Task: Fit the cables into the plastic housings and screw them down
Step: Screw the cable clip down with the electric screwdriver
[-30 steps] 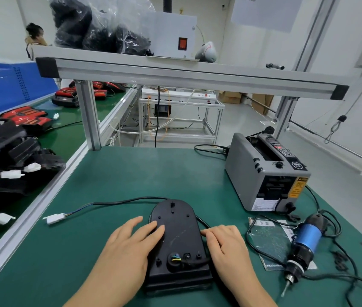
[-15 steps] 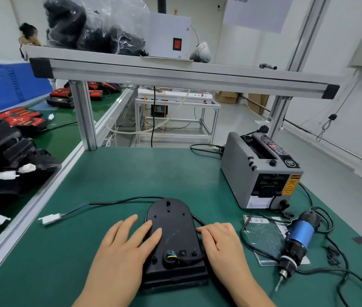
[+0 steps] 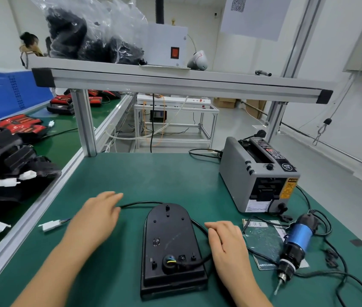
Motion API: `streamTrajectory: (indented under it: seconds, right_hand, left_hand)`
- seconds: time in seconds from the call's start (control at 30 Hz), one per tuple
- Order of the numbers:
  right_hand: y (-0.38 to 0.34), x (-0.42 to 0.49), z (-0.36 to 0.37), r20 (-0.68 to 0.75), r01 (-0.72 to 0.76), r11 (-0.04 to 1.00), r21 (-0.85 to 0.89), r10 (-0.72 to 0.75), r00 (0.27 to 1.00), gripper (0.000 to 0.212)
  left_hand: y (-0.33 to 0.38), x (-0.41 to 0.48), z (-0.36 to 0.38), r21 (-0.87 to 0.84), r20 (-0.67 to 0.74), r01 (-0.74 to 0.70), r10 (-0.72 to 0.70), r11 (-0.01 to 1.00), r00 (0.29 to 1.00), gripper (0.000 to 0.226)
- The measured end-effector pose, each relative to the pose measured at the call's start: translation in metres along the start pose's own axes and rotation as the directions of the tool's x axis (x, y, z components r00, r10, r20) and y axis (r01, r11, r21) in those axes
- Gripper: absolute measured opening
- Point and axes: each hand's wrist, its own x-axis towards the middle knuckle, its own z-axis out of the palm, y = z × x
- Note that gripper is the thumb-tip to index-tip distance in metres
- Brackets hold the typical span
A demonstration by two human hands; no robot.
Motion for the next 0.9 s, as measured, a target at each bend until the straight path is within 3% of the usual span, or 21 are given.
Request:
streamTrajectory:
  seconds: [0.07,0.17,0.33,0.47,0.57,0.63,0.73,0.83,0.9]
  right_hand:
    - [0.002,0.000,-0.002,-0.015,-0.036,0.999,-0.022,0.036,0.999,0.019]
    - [0.004,-0.001,-0.003,0.011,-0.070,0.994,-0.084,0.071,0.997,0.020]
    - [0.001,-0.001,-0.003,0.096,-0.106,0.975,-0.196,0.127,0.987,0.028]
    - [0.000,0.000,-0.004,0.111,-0.121,0.969,-0.216,0.148,0.983,0.031]
    - [0.000,-0.001,-0.004,0.119,-0.122,0.966,-0.227,0.152,0.981,0.032]
    - [0.000,-0.001,-0.004,0.124,-0.120,0.967,-0.226,0.151,0.981,0.032]
    - [-0.001,-0.001,-0.004,0.125,-0.118,0.969,-0.217,0.148,0.981,0.032]
    - [-0.002,-0.001,-0.004,0.125,-0.118,0.974,-0.194,0.144,0.982,0.032]
    - [-0.003,-0.001,-0.003,0.128,-0.119,0.978,-0.173,0.142,0.982,0.033]
  left_hand:
    - [-0.016,0.014,-0.003,0.140,0.045,0.156,-0.163,0.978,0.986,0.046]
    - [-0.036,0.025,-0.002,0.325,0.093,0.246,-0.290,0.913,0.952,0.047]
    - [-0.044,0.031,0.008,0.422,0.094,0.194,-0.256,0.885,0.962,0.048]
    - [-0.041,0.030,0.011,0.424,0.124,0.143,-0.214,0.894,0.969,0.021]
    - [-0.039,0.031,0.005,0.274,0.207,0.227,-0.288,0.934,0.935,0.018]
    - [-0.035,0.029,0.003,-0.056,0.304,0.345,-0.313,0.937,0.900,0.022]
    - [-0.018,0.012,-0.001,-0.583,0.449,0.490,-0.246,0.648,0.859,0.024]
    - [0.001,-0.008,0.000,-0.769,0.509,0.541,-0.186,0.341,0.841,0.023]
    - [0.011,-0.020,0.005,-0.794,0.530,0.557,-0.171,0.245,0.831,0.021]
